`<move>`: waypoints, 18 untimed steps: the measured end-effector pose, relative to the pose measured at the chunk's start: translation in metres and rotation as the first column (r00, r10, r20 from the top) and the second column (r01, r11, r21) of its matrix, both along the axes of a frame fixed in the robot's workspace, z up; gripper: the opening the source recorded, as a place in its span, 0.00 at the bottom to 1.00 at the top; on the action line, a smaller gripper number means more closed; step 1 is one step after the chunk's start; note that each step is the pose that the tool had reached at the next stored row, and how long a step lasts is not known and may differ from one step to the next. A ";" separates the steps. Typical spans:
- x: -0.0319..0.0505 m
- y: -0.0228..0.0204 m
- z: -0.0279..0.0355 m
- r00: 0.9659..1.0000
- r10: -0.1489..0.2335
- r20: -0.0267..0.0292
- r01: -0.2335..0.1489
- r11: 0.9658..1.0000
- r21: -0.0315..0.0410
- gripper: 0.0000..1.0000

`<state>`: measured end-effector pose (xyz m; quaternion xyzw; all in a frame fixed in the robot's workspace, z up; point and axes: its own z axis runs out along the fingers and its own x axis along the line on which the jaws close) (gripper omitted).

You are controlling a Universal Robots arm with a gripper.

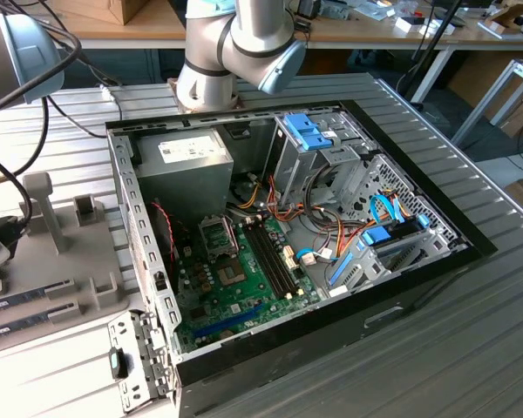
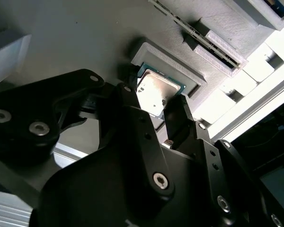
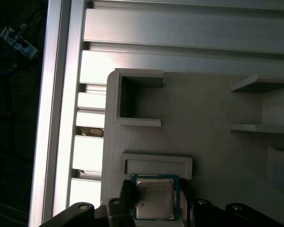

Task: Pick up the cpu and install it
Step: 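Pick up the cpu and move it towards the insertion slot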

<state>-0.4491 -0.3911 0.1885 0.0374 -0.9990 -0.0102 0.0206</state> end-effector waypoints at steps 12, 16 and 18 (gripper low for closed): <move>0.0000 0.0003 0.0001 1.000 0.000 0.000 0.000 1.000 0.000 0.47; -0.0001 0.0003 0.0026 1.000 0.000 0.000 0.000 1.000 0.001 0.47; 0.0000 0.0002 0.0048 1.000 0.000 0.000 0.000 1.000 0.003 0.47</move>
